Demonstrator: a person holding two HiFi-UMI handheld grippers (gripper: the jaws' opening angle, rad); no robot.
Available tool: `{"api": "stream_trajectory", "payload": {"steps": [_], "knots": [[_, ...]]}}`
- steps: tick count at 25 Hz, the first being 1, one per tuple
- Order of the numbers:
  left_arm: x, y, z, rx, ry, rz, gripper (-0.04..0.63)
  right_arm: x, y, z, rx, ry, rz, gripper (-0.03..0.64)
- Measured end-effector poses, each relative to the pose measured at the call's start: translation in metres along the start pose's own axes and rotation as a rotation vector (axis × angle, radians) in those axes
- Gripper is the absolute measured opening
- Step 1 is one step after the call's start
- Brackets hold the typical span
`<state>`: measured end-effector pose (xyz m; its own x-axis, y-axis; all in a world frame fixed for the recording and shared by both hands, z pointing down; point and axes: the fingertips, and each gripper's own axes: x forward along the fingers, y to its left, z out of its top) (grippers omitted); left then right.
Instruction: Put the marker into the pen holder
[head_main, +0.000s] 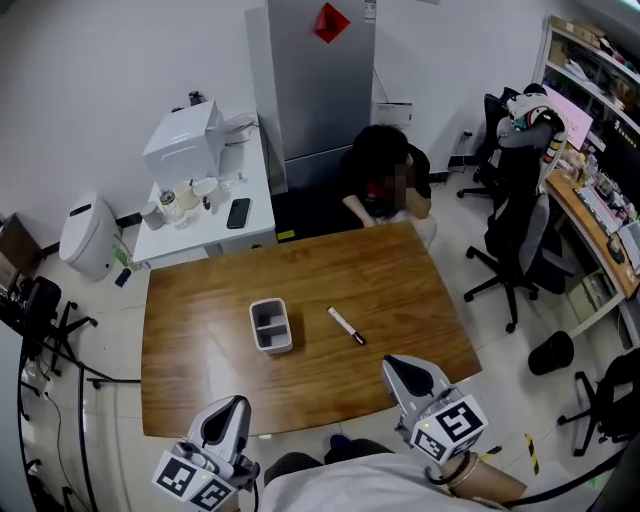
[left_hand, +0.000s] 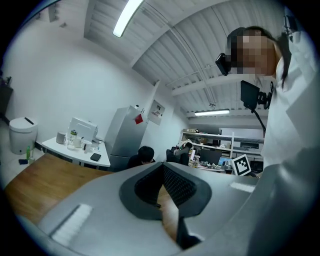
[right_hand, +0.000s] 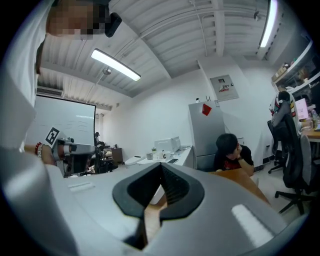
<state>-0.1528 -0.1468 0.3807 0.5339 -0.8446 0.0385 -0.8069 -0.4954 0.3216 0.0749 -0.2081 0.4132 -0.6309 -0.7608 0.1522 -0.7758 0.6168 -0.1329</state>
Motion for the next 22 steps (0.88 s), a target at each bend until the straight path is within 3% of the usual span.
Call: {"api": "stream_trajectory", "payload": {"steps": [7, 12, 15, 17, 20, 22], "knots": [[0.011, 0.031, 0.005, -0.035, 0.022, 0.022, -0.006, 0.042, 0.010, -0.029, 0.016, 0.082, 0.151, -0.006], [0.023, 0.053, 0.017, -0.031, 0.047, -0.007, -0.006, 0.072, -0.006, -0.060, -0.005, 0.161, 0.103, -0.005], [0.030, 0.067, 0.023, -0.024, 0.049, -0.008, -0.006, 0.098, -0.031, -0.111, -0.084, 0.292, 0.066, -0.005], [0.033, 0.072, 0.022, -0.034, 0.053, -0.012, -0.006, 0.112, -0.052, -0.150, -0.079, 0.392, 0.030, -0.003], [0.036, 0.076, 0.017, -0.074, 0.038, -0.033, -0.006, 0.127, -0.078, -0.190, -0.046, 0.500, -0.018, 0.124], [0.038, 0.078, 0.017, -0.103, 0.014, -0.044, -0.006, 0.137, -0.089, -0.202, -0.062, 0.545, -0.033, 0.126]]}}
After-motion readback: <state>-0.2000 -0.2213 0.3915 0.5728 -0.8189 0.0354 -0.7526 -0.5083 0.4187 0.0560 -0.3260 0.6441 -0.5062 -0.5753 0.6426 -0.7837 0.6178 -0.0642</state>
